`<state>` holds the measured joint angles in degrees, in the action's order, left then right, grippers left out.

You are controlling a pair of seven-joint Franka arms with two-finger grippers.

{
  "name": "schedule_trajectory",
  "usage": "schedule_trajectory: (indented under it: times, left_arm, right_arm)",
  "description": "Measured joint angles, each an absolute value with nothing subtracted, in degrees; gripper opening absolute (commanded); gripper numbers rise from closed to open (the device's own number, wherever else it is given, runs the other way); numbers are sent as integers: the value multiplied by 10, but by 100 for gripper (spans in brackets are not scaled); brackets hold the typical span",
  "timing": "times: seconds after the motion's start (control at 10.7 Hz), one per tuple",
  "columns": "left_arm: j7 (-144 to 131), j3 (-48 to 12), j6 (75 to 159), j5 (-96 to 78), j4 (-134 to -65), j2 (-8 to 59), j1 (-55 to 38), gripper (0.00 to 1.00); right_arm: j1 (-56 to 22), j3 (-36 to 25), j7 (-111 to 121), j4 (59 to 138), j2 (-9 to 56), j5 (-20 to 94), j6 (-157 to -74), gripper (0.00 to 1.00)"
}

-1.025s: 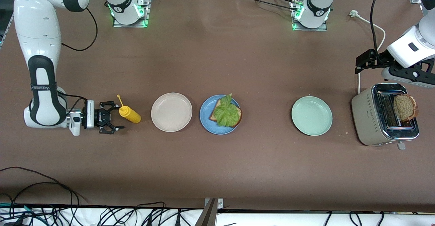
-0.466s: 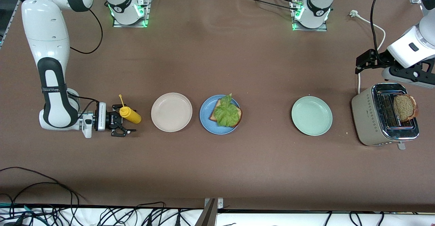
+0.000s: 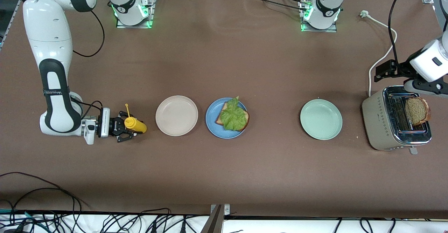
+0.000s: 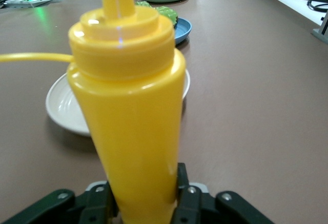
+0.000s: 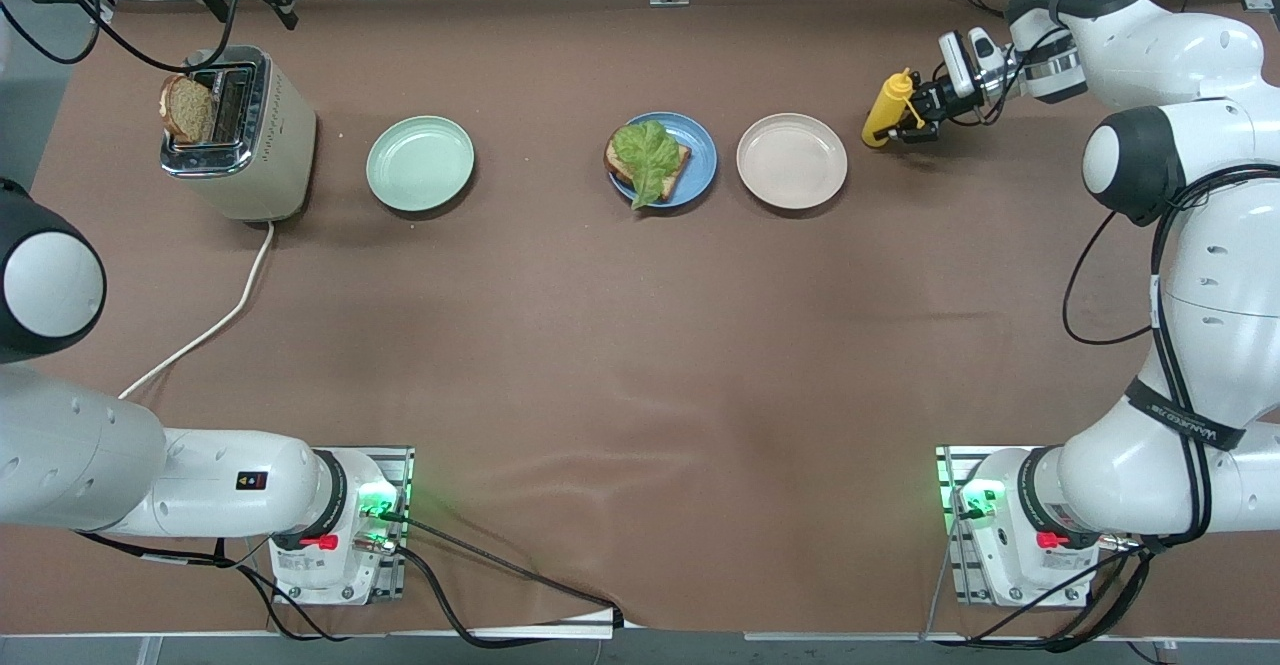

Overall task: Make sandwich in blue plate with both arms
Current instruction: 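Close the right gripper around the mustard bottle while the left gripper lowers, then lift the mustard bottle and carry it over the blue plate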

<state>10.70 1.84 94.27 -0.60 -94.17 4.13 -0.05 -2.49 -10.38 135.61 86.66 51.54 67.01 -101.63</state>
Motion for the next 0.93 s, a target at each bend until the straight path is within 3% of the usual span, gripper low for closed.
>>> schedule_trajectory:
  times: [0.28,0.93]
  left_arm:
    - [121,22,943,-6,-913,68,37,100]
    - [126,13,943,-6,-896,80,38,100]
  right_arm:
    - [-96,-139,1228,826,510,647,-1036,0]
    - [-426,-374,816,809,473,536,-1050,0]
